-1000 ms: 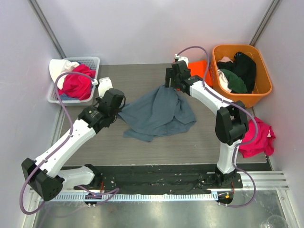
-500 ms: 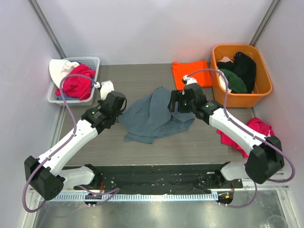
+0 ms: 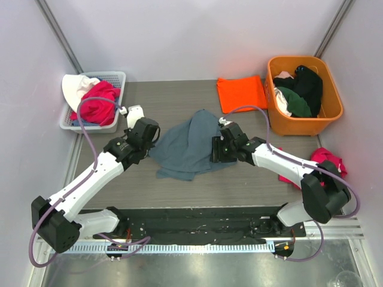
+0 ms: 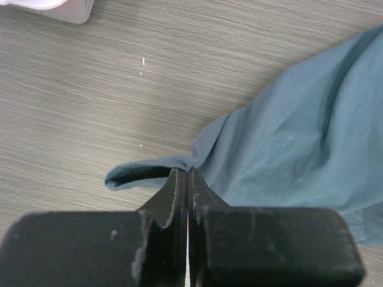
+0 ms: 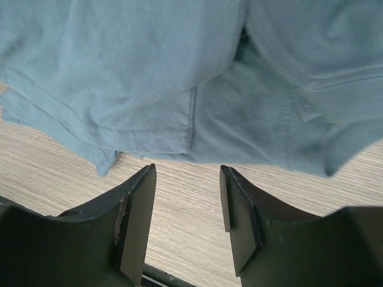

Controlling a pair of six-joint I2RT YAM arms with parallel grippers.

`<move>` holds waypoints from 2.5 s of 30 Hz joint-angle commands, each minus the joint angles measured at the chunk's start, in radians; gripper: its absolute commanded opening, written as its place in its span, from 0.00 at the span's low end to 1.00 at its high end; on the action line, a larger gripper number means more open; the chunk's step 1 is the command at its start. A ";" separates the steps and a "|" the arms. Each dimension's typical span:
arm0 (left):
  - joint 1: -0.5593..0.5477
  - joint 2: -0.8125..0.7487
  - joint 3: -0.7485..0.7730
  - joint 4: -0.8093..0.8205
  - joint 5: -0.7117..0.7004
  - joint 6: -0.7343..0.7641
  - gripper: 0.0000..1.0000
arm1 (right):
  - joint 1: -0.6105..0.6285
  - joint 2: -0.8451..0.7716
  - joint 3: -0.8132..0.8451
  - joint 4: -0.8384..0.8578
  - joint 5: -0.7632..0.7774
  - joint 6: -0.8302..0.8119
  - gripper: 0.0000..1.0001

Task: Fold and stack the t-shirts
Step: Move the tshirt to the center of the board, then flatten the tshirt out

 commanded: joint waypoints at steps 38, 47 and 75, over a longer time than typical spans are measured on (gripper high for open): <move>0.005 -0.063 -0.033 -0.018 -0.023 -0.022 0.00 | 0.139 0.174 0.094 0.031 0.119 0.012 0.52; 0.005 -0.064 -0.050 -0.020 -0.020 -0.029 0.00 | 0.142 0.213 0.105 0.039 0.137 -0.007 0.52; 0.005 -0.056 -0.051 -0.018 -0.026 -0.023 0.00 | 0.140 0.260 0.100 0.054 0.137 -0.010 0.40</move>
